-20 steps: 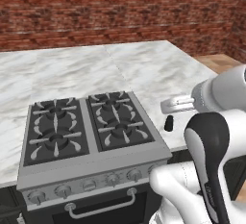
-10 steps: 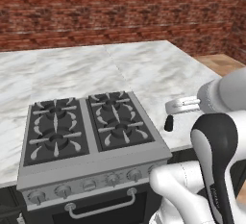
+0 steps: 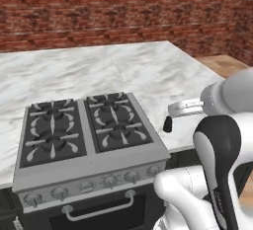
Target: Take 2 condiments from the cabinet and move them on the counter near the stove.Make sure the condiments are lined up with each other, next to each other.
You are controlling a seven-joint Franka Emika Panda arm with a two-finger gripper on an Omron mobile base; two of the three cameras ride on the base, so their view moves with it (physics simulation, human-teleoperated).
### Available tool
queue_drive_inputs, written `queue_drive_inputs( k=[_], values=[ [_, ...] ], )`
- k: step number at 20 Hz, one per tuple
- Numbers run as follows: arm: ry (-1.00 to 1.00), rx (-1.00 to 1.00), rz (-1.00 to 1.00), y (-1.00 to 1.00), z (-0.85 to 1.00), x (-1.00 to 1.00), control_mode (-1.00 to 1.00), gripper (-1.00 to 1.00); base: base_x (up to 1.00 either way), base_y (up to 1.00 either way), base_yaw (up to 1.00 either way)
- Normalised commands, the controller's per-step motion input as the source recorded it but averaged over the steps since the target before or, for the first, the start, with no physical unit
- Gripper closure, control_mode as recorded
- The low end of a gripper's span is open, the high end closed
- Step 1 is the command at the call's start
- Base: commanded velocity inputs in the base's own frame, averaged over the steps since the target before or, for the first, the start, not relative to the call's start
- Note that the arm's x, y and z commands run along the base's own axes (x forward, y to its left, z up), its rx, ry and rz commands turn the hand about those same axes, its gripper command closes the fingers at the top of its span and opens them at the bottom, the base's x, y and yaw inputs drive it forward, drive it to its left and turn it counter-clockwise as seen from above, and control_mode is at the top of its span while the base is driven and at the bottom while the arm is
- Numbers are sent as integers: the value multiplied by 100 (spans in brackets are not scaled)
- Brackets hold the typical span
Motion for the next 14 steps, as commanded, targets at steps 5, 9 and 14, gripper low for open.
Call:
queue_drive_inputs(
  k=[5,9,14],
  values=[
    [0,0,0,0,0,0,100,-100,-46,-67,-46],
    [0,0,0,0,0,0,100,-100,-5,-68,-63],
    [0,0,0,0,0,0,100,-100,0,-66,-73]
  ],
)
